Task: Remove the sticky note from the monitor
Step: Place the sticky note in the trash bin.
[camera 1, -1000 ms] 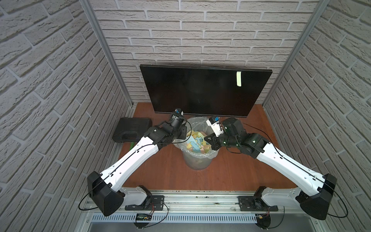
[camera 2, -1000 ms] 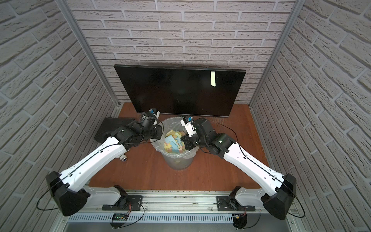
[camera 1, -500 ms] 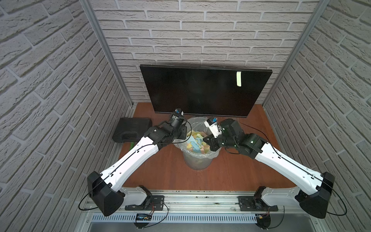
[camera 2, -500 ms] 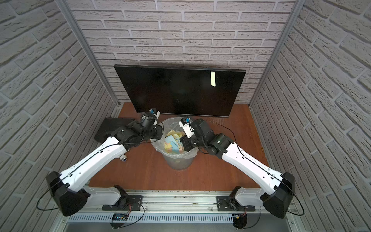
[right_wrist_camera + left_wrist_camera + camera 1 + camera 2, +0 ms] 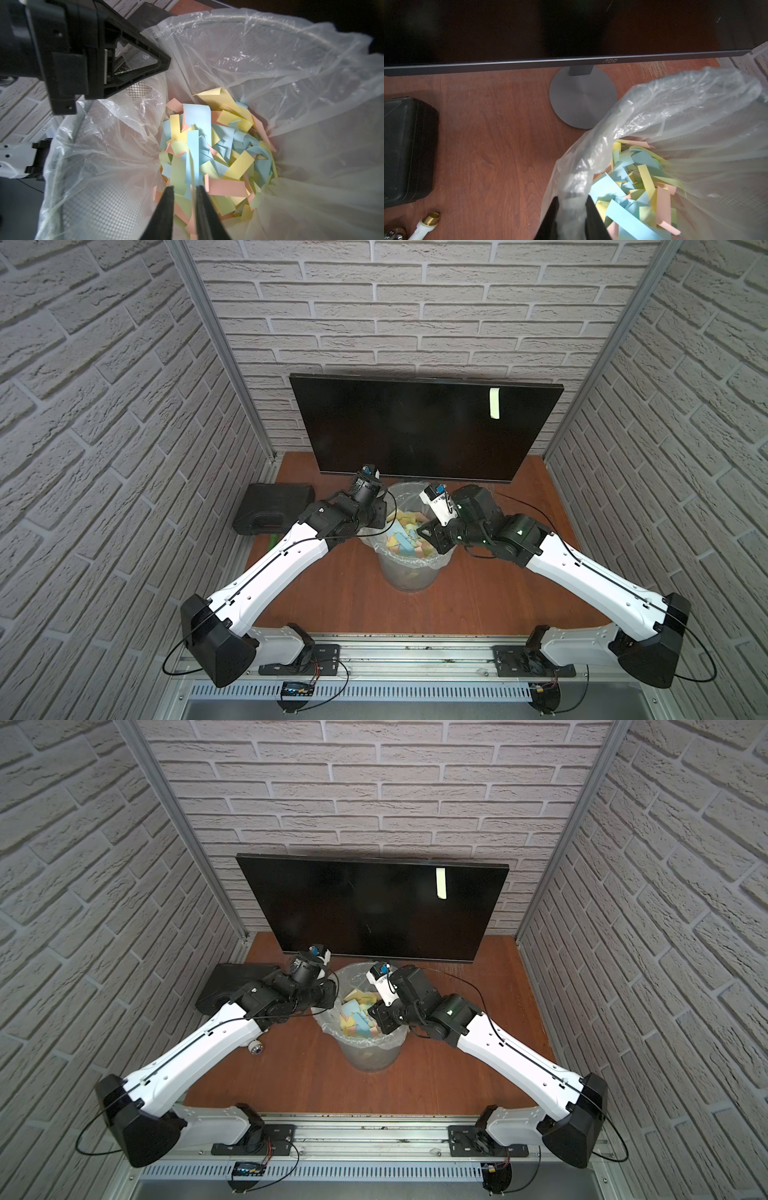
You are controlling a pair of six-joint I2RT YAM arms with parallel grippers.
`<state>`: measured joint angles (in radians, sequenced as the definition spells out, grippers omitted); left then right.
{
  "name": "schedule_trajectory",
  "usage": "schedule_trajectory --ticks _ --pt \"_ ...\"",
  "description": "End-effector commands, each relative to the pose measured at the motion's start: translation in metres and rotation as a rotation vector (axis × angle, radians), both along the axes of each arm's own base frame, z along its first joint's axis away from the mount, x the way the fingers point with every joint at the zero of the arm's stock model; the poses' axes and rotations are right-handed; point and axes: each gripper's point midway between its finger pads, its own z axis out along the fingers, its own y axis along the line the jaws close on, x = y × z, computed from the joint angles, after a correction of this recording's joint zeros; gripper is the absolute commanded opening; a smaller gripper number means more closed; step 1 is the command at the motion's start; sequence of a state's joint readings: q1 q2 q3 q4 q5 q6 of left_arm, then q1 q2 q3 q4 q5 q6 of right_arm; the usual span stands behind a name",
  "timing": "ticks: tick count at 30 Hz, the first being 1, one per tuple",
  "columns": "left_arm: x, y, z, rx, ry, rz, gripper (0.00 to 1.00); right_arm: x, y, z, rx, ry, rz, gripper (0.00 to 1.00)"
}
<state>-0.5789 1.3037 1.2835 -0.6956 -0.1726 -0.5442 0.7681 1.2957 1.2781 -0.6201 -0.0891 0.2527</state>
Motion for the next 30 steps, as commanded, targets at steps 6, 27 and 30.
schedule_trajectory --ticks 6,27,30 --pt "-0.009 0.000 -0.014 0.013 0.044 -0.014 0.21 0.009 0.004 0.034 0.047 -0.076 -0.025 0.38" --pt "-0.010 0.001 -0.014 0.017 0.045 -0.015 0.21 0.019 -0.009 0.125 0.336 -0.103 -0.105 0.53" --pt "-0.009 0.001 -0.013 0.018 0.042 -0.015 0.21 0.024 -0.024 0.135 0.412 -0.082 -0.142 0.53"
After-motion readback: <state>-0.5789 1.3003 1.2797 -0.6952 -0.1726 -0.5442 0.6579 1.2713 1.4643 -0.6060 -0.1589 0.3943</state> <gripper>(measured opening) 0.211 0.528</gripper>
